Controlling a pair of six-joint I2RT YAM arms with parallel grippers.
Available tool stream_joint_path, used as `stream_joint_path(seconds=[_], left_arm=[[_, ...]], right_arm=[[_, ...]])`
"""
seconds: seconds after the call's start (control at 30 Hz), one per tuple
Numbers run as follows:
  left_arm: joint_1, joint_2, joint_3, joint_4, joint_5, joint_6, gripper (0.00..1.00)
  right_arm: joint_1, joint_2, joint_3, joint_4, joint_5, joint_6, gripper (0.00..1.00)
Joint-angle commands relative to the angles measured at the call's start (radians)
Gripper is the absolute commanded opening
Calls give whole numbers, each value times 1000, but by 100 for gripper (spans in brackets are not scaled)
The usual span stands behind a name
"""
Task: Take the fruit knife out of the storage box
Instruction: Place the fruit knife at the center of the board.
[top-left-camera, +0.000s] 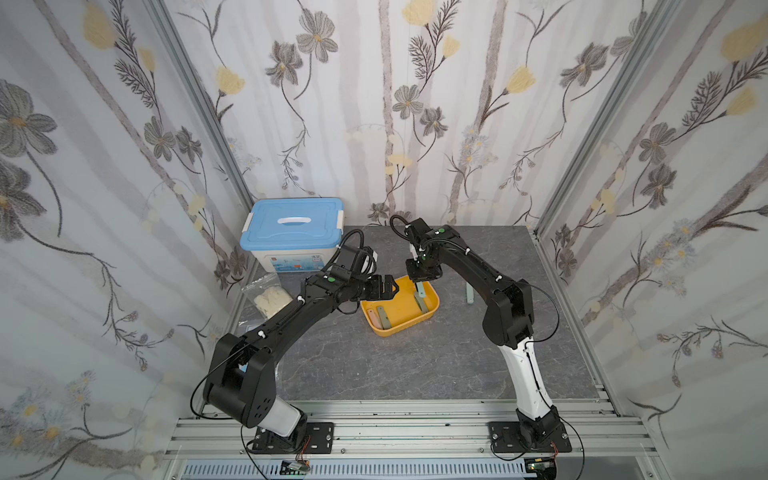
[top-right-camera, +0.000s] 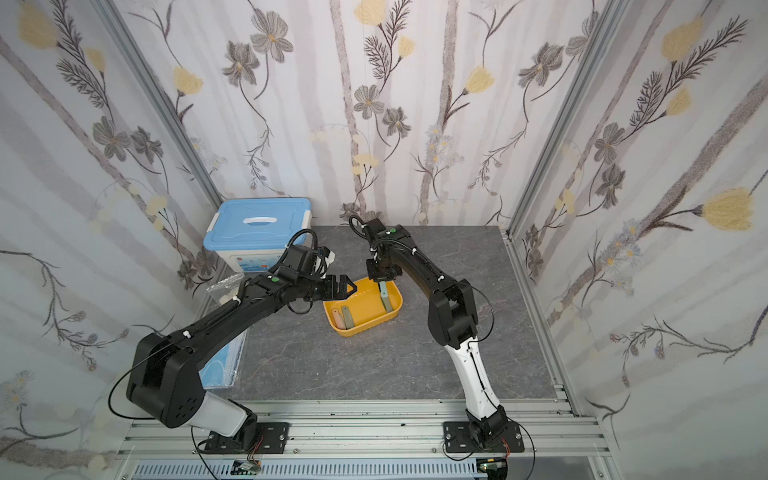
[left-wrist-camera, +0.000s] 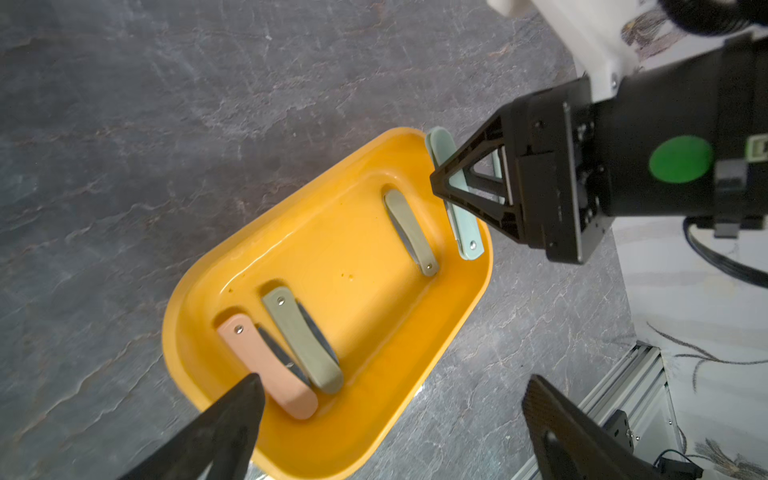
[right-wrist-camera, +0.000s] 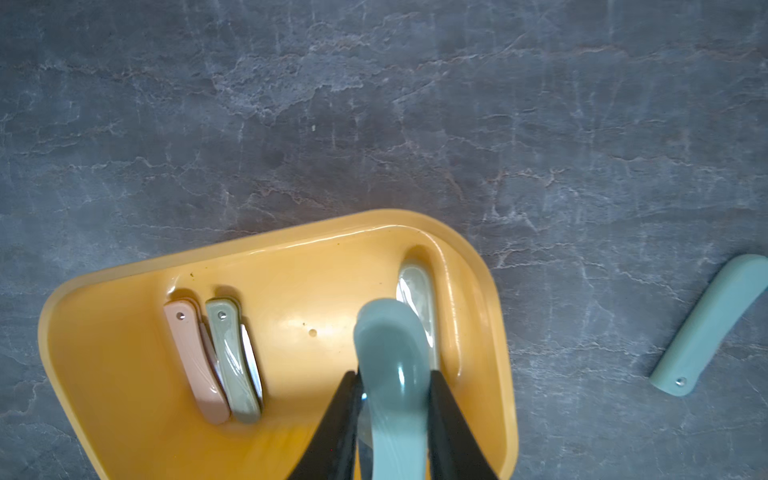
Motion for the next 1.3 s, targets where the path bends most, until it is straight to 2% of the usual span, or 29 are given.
stream_joint_path(seconds=[0.0, 0.37, 0.5, 0.57, 0.67, 0.93, 1.1, 1.2, 1.27], left_arm=[[-18, 85, 96, 22, 24, 6, 100], [-88, 441, 503, -44, 54, 2, 100], [-101, 529, 616, -61, 62, -10, 100], [-106, 568, 662, -65, 63, -19, 100], [-115, 617, 719, -73, 69, -24, 100], [-132, 673, 772, -82, 55, -24, 100], [-131, 686, 782, -98, 52, -24, 100], [-132, 682, 781, -104, 43, -20, 100], [-130, 674, 777, -112, 26, -17, 100]], right_arm=[[-36, -22, 7, -33, 8, -15, 0], [-176, 4, -1, -62, 28, -45, 0], [-205, 30, -16, -66, 42, -60, 0], [-217, 37, -36, -64, 59, -63, 5], [-236, 62, -42, -62, 48, -59, 7], [-262, 135, -33, -59, 13, -49, 16], [-269, 162, -32, -58, 6, -60, 18], [-274, 168, -32, -57, 1, -64, 27], [-276, 167, -32, -57, 5, -65, 42]])
